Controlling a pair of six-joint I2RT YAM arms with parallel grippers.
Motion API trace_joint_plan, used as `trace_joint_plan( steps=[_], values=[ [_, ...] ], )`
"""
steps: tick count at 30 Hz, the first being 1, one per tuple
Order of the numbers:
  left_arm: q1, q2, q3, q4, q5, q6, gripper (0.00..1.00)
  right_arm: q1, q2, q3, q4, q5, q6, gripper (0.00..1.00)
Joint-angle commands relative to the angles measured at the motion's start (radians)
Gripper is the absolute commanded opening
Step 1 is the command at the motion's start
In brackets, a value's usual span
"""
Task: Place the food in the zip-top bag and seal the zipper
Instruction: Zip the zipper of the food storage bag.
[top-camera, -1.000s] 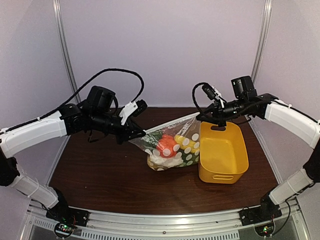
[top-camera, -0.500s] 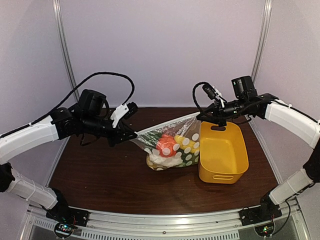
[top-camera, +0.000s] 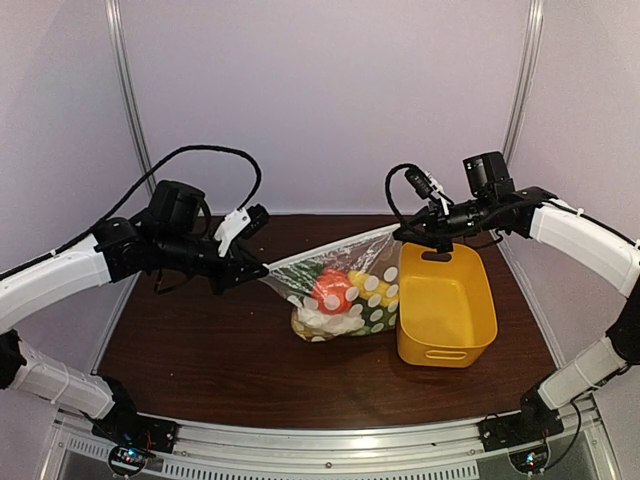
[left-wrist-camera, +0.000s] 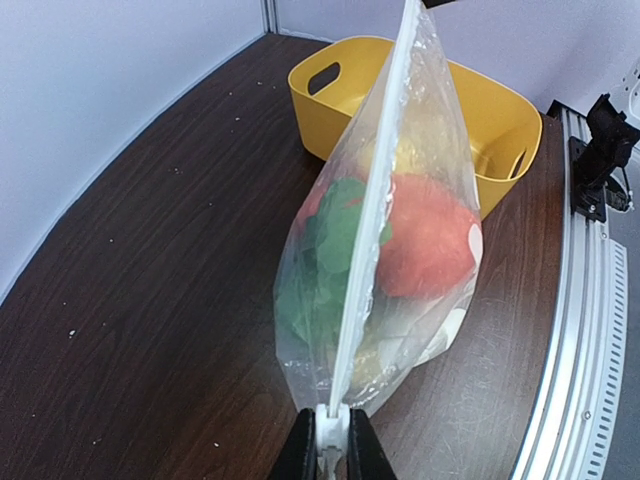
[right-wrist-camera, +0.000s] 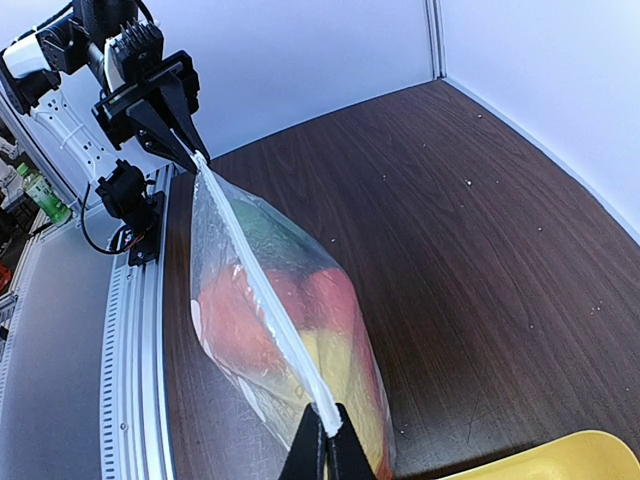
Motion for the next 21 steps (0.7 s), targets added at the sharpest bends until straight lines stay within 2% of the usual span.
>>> trace_joint_plan(
  steps=[1,16,18,21],
  values=[
    [0.023,-0.027,-0.024,-0.07,-0.044,-0.007,0.0,-0.033,-0.01,0.003,0.027,0.018,0.007,0.0],
    [0.029,-0.032,-0.023,-0.061,-0.04,-0.006,0.0,-0.031,-0.003,-0.008,0.035,0.02,0.009,0.0],
    [0.029,-0.026,-0.015,-0.041,-0.031,-0.012,0.0,-0.031,0.014,0.0,0.027,0.016,0.009,0.08],
    [0.029,-0.002,0.014,0.012,-0.026,-0.023,0.0,-0.031,0.049,0.03,0.017,-0.012,0.029,0.29]
  ],
)
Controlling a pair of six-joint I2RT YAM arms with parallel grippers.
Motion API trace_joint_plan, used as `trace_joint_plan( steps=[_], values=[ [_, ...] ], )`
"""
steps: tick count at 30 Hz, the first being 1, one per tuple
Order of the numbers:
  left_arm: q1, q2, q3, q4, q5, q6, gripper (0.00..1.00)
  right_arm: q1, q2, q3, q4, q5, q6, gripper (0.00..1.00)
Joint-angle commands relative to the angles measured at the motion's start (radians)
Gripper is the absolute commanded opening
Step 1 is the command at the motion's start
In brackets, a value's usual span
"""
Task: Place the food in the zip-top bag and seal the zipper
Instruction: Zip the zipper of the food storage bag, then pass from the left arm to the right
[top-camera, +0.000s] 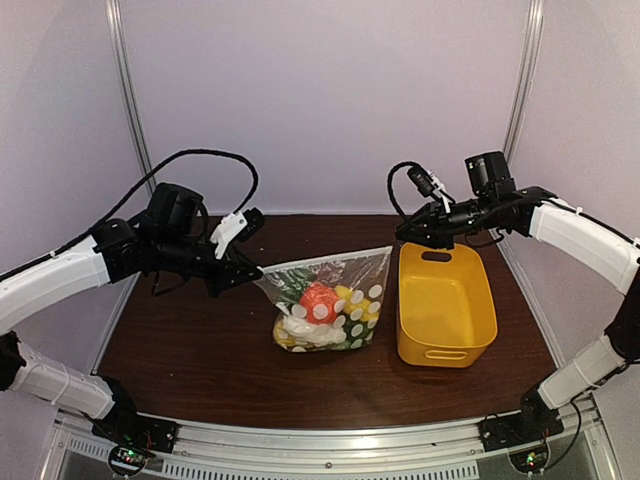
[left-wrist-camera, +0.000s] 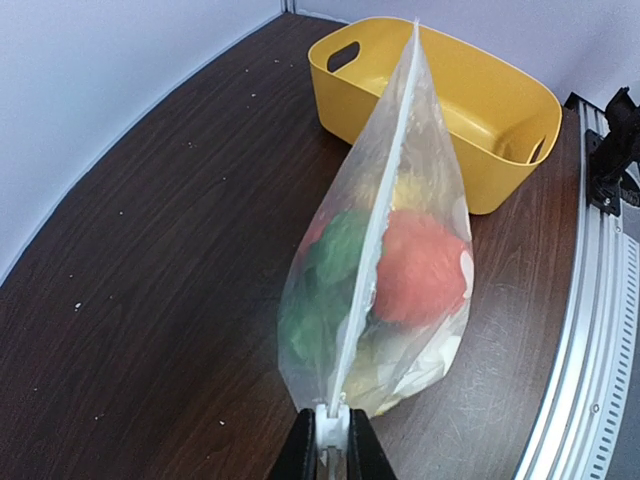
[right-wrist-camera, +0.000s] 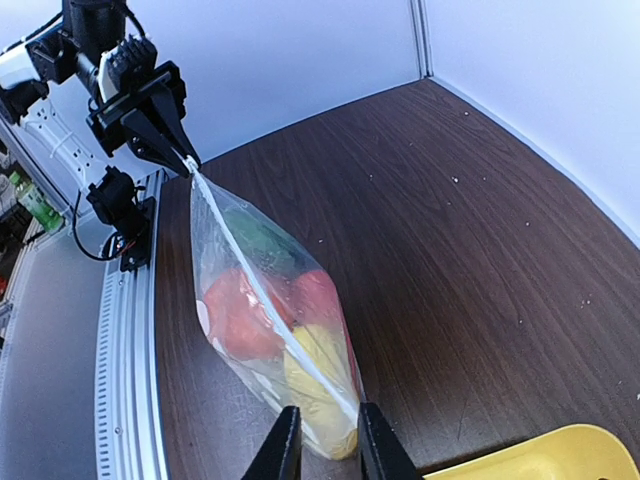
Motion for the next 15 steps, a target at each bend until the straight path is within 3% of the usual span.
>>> trace_joint_plan(
  steps=[1,7,15],
  values=[
    [0.013,0.024,0.043,0.059,-0.016,-0.018,0.0,-0.014,0.057,0.048,-0.007,-0.031,0.032,0.34],
    [0.014,0.215,0.232,0.131,-0.023,-0.015,0.0,-0.042,0.168,0.228,-0.151,-0.064,-0.017,0.45],
    [0.085,0.407,0.488,0.162,0.01,0.013,0.0,-0.153,0.184,0.29,-0.128,-0.055,-0.003,0.47]
  ],
)
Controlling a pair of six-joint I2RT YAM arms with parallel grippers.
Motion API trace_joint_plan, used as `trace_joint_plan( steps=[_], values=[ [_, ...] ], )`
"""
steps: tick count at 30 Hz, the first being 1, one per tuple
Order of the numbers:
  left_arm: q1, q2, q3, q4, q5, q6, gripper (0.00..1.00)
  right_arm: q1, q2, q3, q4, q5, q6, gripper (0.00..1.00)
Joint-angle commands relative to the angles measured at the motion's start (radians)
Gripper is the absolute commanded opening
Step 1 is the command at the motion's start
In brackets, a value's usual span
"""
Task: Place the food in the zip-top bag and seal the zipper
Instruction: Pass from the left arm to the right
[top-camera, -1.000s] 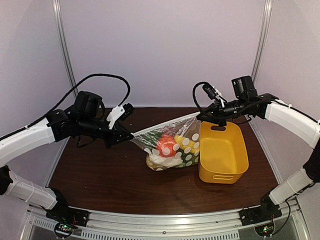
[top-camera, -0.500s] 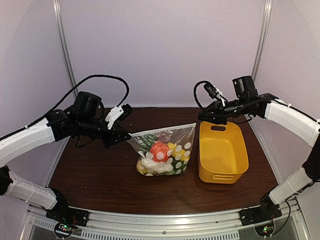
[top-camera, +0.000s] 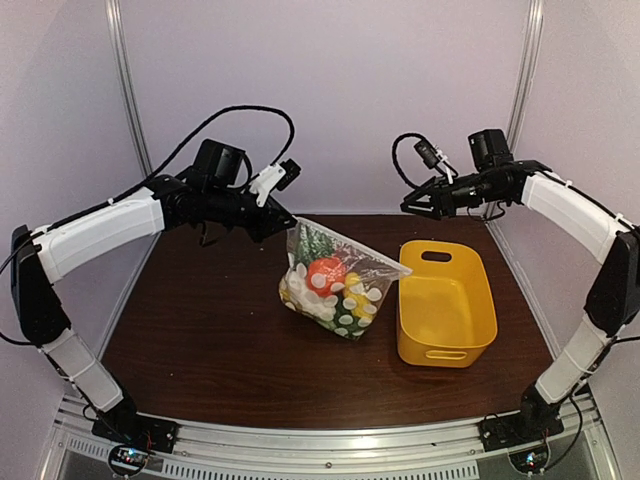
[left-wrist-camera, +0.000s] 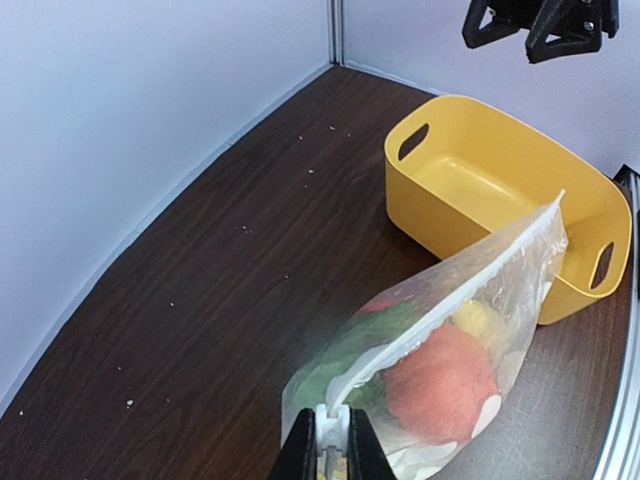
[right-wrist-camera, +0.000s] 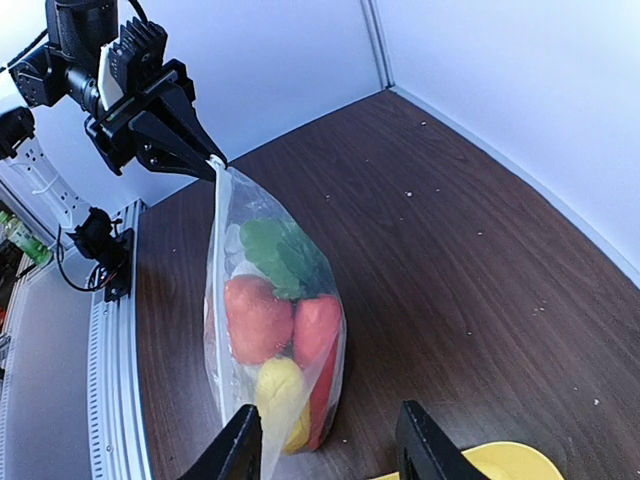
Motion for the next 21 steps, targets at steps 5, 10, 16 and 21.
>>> trace_joint_plan(
  steps=[5,10,16,21],
  values=[
    [0.057,0.068,0.158,0.103,0.093,0.022,0.0,0.034,-0.022,0.04,-0.111,0.047,-0.117,0.99],
    [0.057,0.059,0.102,0.117,0.112,0.01,0.0,0.196,-0.065,0.009,-0.147,0.281,-0.226,0.99],
    [0.057,0.015,0.009,0.165,0.115,-0.007,0.0,0.226,0.012,0.06,-0.088,0.393,-0.314,1.0],
    [0.057,0.003,-0.011,0.167,0.123,-0.008,0.0,0.23,0.175,0.195,-0.117,0.34,-0.352,0.93]
  ],
)
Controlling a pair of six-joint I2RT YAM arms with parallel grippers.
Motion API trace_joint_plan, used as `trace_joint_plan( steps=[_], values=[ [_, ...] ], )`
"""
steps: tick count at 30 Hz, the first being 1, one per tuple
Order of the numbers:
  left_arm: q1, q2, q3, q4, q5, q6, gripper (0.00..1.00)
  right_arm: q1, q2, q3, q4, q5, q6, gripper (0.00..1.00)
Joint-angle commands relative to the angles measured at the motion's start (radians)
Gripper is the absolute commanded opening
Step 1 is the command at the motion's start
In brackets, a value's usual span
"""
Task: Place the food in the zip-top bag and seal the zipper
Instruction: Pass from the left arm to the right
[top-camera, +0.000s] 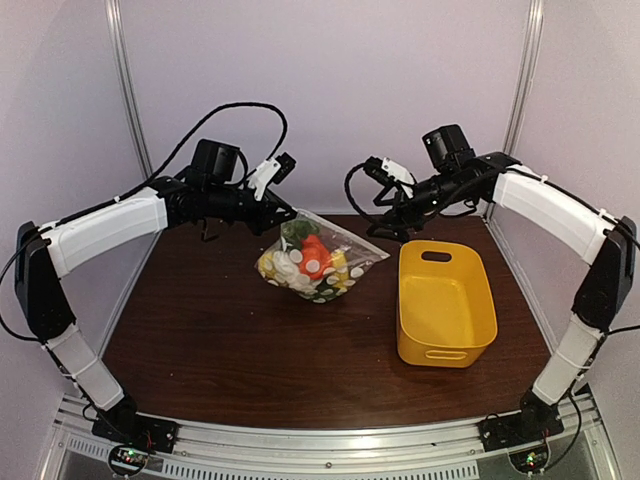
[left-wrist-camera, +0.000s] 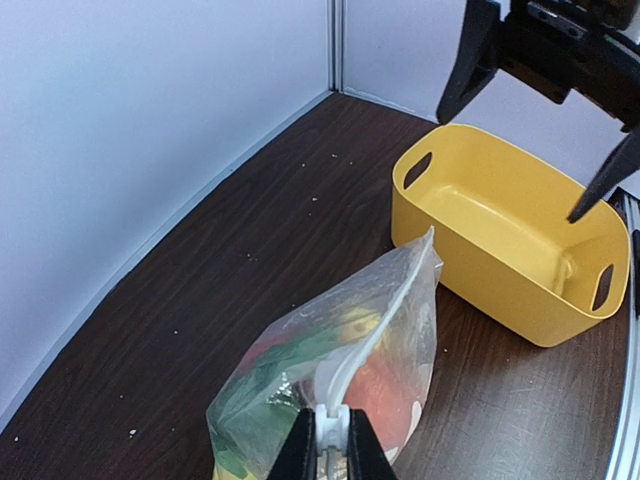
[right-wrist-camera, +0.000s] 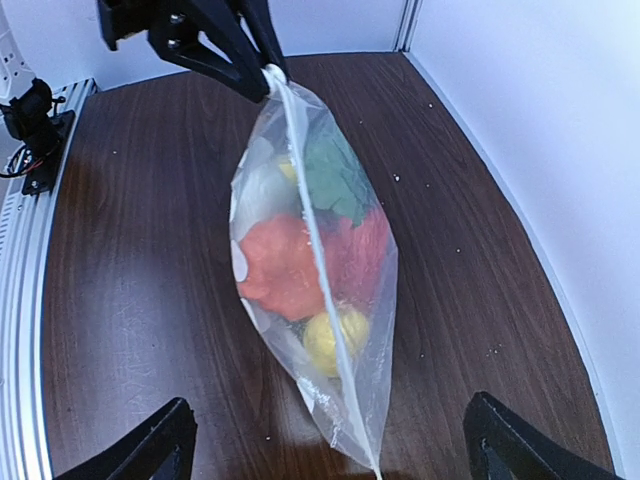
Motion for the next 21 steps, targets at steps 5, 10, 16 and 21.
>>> trace_joint_plan(
  steps=[5,10,16,21],
  values=[
    [-0.002,-0.06,-0.029,0.068,0.028,-0.008,0.0,0.029,0.235,0.186,-0.117,-0.022,-0.128,0.85],
    [-0.002,-0.078,-0.048,0.075,0.023,0.0,0.0,0.035,0.293,0.215,-0.073,-0.022,-0.088,0.62],
    [0.009,-0.065,-0.053,0.066,-0.012,-0.004,0.05,0.035,0.359,0.321,-0.058,-0.027,-0.043,0.0],
    [0.049,-0.135,-0.099,0.135,-0.073,-0.049,0.52,0.043,0.364,0.393,0.063,0.002,0.107,0.0]
  ],
)
